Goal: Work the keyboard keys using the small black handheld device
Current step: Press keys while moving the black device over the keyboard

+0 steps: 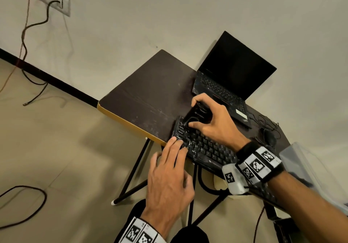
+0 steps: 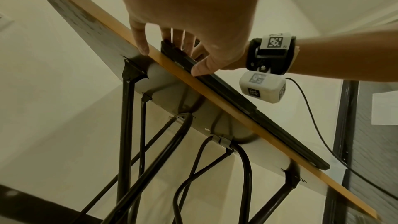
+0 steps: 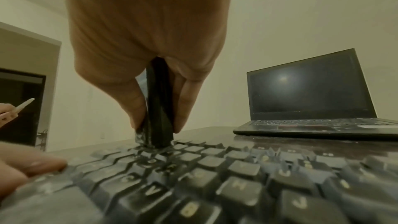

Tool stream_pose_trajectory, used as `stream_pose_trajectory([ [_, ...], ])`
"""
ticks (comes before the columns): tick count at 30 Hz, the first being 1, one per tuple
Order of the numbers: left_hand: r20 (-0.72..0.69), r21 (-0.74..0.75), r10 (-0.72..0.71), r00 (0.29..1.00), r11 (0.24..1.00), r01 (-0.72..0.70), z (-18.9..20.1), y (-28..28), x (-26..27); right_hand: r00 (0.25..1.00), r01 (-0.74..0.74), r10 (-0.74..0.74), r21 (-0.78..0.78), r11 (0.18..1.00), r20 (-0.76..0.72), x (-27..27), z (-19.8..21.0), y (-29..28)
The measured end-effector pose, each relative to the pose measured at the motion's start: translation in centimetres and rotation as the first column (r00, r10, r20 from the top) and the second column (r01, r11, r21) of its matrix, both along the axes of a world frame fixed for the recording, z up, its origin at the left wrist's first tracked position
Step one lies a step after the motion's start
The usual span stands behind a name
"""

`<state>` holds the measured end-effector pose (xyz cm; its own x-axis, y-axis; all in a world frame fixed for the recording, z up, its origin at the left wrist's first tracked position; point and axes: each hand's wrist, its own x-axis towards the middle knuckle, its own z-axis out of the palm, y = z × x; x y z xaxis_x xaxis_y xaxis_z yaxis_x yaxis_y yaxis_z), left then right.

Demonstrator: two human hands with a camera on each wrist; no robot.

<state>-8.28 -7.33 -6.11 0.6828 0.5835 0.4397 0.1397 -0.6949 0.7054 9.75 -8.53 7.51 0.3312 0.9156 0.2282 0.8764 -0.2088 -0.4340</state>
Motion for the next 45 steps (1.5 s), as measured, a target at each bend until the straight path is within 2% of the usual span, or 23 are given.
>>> stream_pose_trajectory([
  [2, 0.002, -0.001, 0.008, 1.000, 1.000, -0.008, 0.0, -0.1, 0.0, 0.999, -0.036, 0.036, 0.005, 0.999, -0.016, -0.6, -0.2, 0.1],
  [6, 0.027, 0.008, 0.017, 0.999, 1.000, -0.017, 0.0, -0.2, 0.1, 0.999, 0.026, -0.026, -0.002, 1.000, -0.025, 0.5, 0.2, 0.4],
  [11, 0.026, -0.004, 0.030, 0.999, 1.000, -0.030, 0.0, -0.2, 0.3, 0.996, -0.012, 0.010, -0.021, 1.000, -0.084, -0.1, 0.0, -0.9],
  [14, 0.029, -0.011, 0.027, 0.999, 1.000, -0.027, -0.1, -0.2, 0.3, 0.998, 0.037, -0.038, -0.015, 0.999, -0.049, 0.4, 0.2, -0.9],
  [18, 0.059, -0.002, 0.043, 0.997, 0.999, -0.043, -0.4, -0.3, 0.4, 0.997, -0.033, 0.031, -0.021, 0.999, -0.077, 0.0, 0.4, -0.6],
  [20, 0.054, -0.005, 0.044, 0.998, 0.999, -0.044, -0.4, -0.4, 0.4, 0.996, 0.006, -0.007, -0.011, 1.000, -0.084, -0.1, 0.3, -0.4],
  [22, 0.066, -0.022, 0.045, 0.997, 0.999, -0.044, -0.5, -0.3, 0.3, 0.996, 0.027, -0.025, 0.016, 1.000, -0.088, -0.3, 0.3, -0.2],
  [26, 0.129, -0.060, 0.069, 0.989, 0.996, -0.062, -0.7, -0.5, 0.4, 0.991, -0.069, 0.067, -0.011, 0.998, -0.119, -1.6, 0.0, -0.7],
  [30, 0.130, -0.116, 0.133, 0.983, 0.986, -0.118, -0.6, -0.4, 0.0, 0.997, -0.010, 0.012, 0.023, 1.000, -0.082, -2.1, -0.1, -1.0],
  [33, 0.198, -0.163, 0.184, 0.963, 0.975, -0.153, -0.4, 0.2, 0.0, 0.984, -0.095, 0.099, 0.035, 0.995, -0.145, -3.2, -0.1, -1.7],
  [38, 0.247, -0.181, 0.248, 0.937, 0.961, -0.207, -0.6, 1.5, -0.1, 0.998, 0.004, -0.002, 0.032, 0.999, -0.066, -3.0, -0.3, -1.6],
  [42, 0.262, -0.177, 0.261, 0.929, 0.959, -0.220, -0.4, 2.1, -0.1, 0.989, -0.103, 0.105, 0.022, 0.994, -0.107, -4.0, -0.3, -1.6],
  [45, 0.270, -0.240, 0.263, 0.926, 0.950, -0.200, -0.4, 1.9, 0.0, 0.998, -0.007, 0.006, -0.011, 1.000, -0.058, -3.1, -0.1, -0.9],
])
